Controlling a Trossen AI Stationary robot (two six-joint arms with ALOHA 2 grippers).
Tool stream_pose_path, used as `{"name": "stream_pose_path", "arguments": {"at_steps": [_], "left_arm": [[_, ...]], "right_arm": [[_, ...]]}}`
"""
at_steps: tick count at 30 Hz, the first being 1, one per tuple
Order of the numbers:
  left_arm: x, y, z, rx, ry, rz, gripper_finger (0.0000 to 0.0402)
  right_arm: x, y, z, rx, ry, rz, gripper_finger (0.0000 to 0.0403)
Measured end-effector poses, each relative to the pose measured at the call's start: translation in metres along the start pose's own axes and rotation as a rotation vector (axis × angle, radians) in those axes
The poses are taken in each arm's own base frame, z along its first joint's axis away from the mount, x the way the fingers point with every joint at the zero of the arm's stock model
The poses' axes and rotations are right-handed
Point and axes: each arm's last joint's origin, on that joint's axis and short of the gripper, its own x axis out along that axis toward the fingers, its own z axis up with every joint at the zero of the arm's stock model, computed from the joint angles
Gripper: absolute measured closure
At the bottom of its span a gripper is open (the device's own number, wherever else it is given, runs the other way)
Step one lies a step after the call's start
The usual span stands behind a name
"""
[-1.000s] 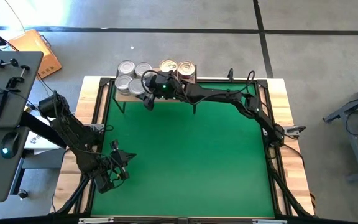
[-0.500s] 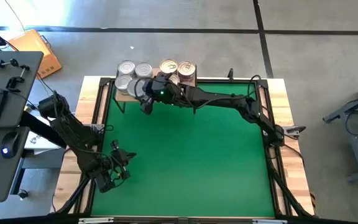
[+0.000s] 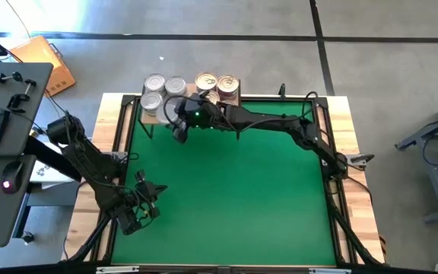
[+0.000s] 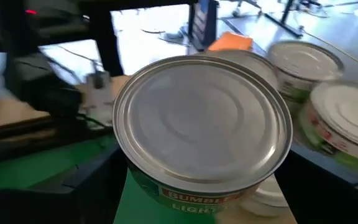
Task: Stack canned seafood by type on shelf
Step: Stack the green tuna can on the other green tuna can on the shelf
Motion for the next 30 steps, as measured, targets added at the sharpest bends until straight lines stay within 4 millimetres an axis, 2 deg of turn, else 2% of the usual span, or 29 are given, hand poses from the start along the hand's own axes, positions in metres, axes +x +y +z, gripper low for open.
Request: {"name": "stream_pose_path", "arguments": {"at_steps": [4, 12, 17, 23, 27, 30], "left_arm": [[0.0, 0.0, 0.0, 0.0, -0.003, 0.001, 0.0401], [0.0, 0.0, 0.0, -0.008, -0.004, 0.0, 0.0401], [0.0, 0.0, 0.0, -0.007, -0.004, 0.001, 0.0401], [0.0, 0.0, 0.0, -0.008, -0.007, 0.002, 0.0401], [0.0, 0.0, 0.002, -0.011, -0.063, 0.017, 0.0402], [-0.001, 0.001, 0.003, -0.028, -0.119, 0.025, 0.0402]], "right_arm": [[0.014, -0.013, -0.012, 0.004, 0.03, -0.035, 0.0057], [0.023, -0.036, -0.013, 0.047, 0.01, -0.069, 0.0057], [0.023, -0.036, -0.011, 0.027, -0.01, -0.058, 0.0057], [0.019, -0.019, -0.002, -0.08, -0.066, -0.034, 0.0057], [0.003, 0.01, 0.015, -0.216, -0.094, -0.07, 0.0057], [-0.015, 0.034, 0.019, -0.31, -0.078, -0.052, 0.0057]]}}
